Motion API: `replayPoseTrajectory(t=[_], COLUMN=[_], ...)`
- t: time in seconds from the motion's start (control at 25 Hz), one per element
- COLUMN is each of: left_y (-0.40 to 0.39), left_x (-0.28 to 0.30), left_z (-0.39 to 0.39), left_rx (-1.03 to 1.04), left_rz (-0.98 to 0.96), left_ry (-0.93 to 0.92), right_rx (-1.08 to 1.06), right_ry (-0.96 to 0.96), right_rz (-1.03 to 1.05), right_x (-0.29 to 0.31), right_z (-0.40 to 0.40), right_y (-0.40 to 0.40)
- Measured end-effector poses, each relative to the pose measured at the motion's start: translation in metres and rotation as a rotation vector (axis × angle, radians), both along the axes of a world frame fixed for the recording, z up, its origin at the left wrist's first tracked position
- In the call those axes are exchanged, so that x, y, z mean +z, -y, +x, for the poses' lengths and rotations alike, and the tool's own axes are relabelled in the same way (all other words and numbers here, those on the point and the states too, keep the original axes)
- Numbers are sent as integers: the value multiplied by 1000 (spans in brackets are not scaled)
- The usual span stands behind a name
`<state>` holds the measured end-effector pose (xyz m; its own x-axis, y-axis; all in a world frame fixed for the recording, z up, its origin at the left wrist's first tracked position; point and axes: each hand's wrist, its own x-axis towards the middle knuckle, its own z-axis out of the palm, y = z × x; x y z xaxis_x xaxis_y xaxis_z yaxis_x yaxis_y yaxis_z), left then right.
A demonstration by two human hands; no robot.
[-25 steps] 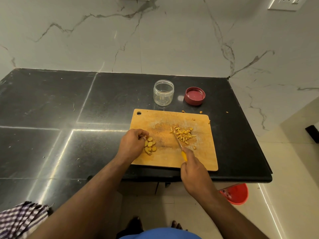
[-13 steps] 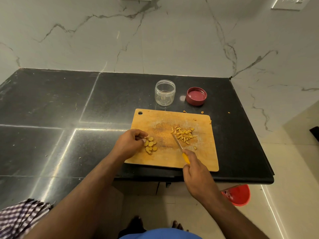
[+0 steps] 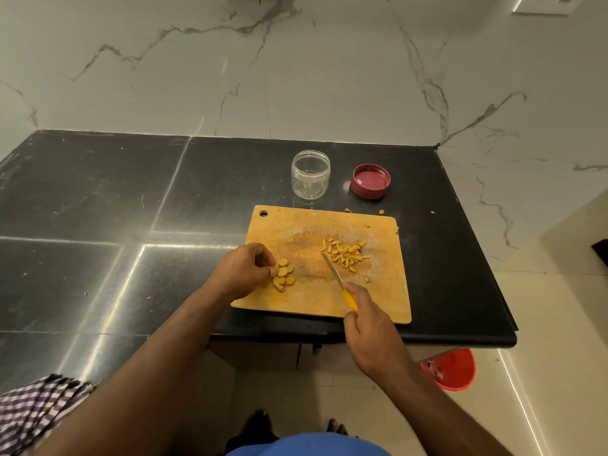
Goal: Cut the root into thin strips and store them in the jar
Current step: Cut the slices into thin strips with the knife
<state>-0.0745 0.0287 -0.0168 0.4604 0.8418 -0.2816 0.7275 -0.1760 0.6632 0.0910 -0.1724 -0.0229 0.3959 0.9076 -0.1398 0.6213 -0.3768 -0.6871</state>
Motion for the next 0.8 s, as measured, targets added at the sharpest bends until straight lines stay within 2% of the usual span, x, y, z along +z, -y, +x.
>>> replayPoseTrajectory(t=[0.2,0.32,0.64,0.8], left_y=[-1,6,4,2], left_x=[11,17,13,8], left_z=[7,27,78,79], left_rx=[27,-34,-166,-124], left_rz=[-14,3,54,96], left_ry=[104,136,-6,-49], right_rx=[-16,-32,-26,-34], right_ry=[-21,-32,-62,-71], right_rz=[6,16,-2,-6], right_x=[3,5,7,7], right_z=[5,8,6,7], right_y=[6,8,11,11])
